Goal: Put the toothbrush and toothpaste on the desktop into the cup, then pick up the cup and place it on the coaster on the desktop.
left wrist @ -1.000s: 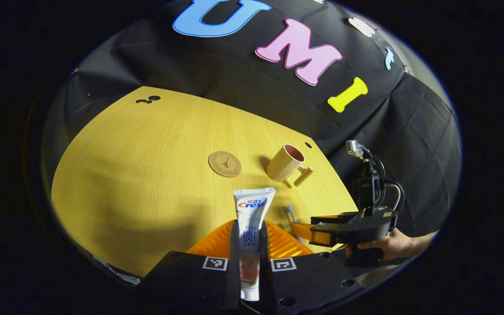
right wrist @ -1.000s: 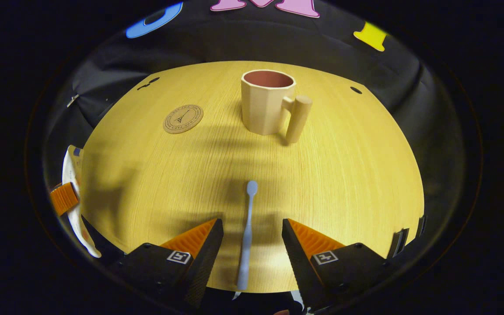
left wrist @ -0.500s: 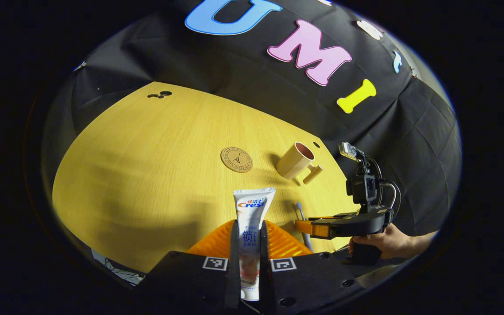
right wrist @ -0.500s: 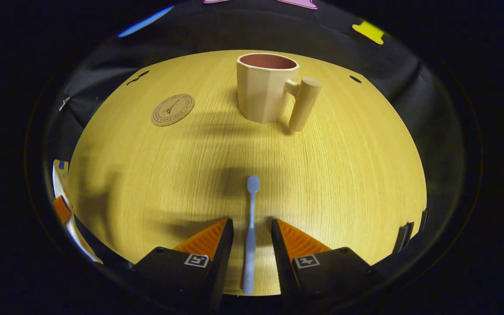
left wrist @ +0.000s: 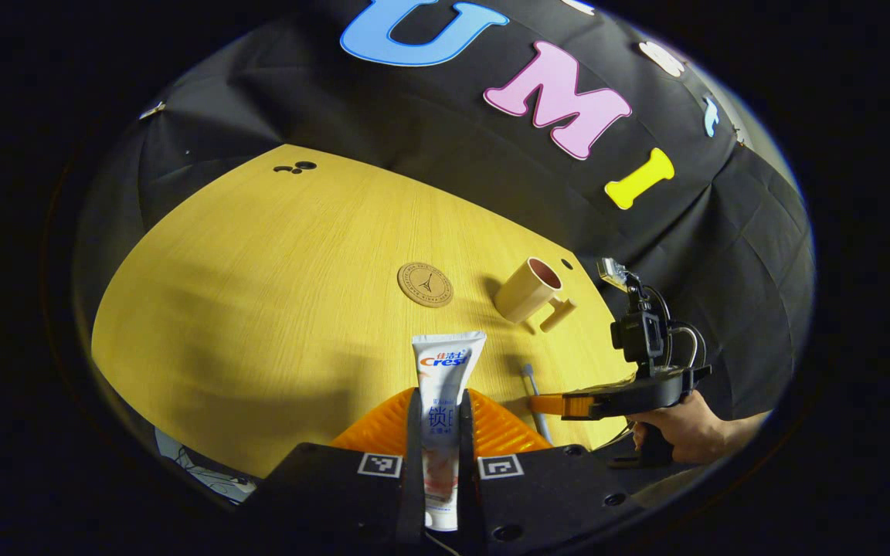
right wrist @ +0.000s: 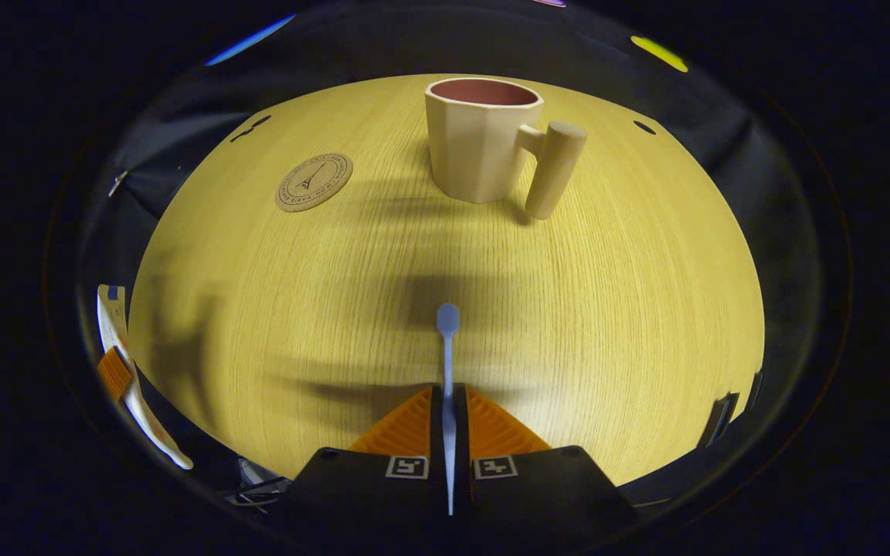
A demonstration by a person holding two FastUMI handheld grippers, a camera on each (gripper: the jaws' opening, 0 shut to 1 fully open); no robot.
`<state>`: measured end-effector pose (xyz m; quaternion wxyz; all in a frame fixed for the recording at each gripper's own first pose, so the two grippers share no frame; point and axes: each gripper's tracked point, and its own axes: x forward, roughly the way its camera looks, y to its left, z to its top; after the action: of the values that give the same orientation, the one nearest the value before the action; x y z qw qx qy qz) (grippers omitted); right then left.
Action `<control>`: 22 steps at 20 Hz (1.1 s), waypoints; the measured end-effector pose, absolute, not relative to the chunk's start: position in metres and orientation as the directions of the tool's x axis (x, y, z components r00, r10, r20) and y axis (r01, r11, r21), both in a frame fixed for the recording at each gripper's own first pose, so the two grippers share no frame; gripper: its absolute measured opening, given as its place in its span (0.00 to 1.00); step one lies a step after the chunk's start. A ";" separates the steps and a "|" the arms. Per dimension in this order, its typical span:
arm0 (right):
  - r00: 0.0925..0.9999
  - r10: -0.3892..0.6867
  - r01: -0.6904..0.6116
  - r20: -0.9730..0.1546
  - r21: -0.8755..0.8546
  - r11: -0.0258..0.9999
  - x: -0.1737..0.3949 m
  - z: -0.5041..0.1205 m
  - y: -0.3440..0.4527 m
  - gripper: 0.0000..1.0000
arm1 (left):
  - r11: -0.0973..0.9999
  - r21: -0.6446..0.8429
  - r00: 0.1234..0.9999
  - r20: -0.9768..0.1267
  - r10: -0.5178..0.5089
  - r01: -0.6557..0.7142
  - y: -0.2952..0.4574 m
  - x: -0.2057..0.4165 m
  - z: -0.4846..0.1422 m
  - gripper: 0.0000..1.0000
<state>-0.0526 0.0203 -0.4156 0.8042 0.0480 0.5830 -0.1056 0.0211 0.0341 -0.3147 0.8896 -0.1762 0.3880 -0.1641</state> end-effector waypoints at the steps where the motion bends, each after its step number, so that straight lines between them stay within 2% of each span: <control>1: 0.306 -0.121 0.221 -0.944 -0.054 0.974 -0.054 -0.415 0.017 0.07 | 0.884 -0.442 0.651 -0.629 -0.425 0.150 0.033 0.021 -0.314 0.21; 4: 0.404 -0.076 0.223 -0.912 0.017 0.975 -0.049 -0.397 0.018 0.05 | 0.880 -0.453 0.672 -0.610 -0.420 0.140 0.027 0.023 -0.303 0.22; 8: 0.587 0.060 0.184 -0.808 0.204 0.962 -0.033 -0.340 0.024 0.05 | 0.873 -0.467 0.735 -0.541 -0.408 0.140 0.015 0.038 -0.273 0.22; 11: 0.669 0.124 0.146 -0.733 0.293 0.945 -0.030 -0.299 0.019 0.05 | 0.868 -0.469 0.785 -0.472 -0.401 0.162 -0.004 0.058 -0.241 0.21; 16: 0.744 0.209 0.052 -0.635 0.366 0.929 -0.034 -0.242 0.012 0.05 | 0.853 -0.468 0.825 -0.373 -0.425 0.228 -0.052 0.096 -0.195 0.21; 22: 0.776 0.251 0.013 -0.579 0.413 0.911 -0.043 -0.214 -0.015 0.05 | 0.826 -0.480 0.839 -0.283 -0.465 0.295 -0.121 0.146 -0.170 0.22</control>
<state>-0.0433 -0.0146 -0.2144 0.9205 0.2012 0.3286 0.0645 0.1463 -0.1213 -0.1698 0.9348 -0.2140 0.1978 -0.2033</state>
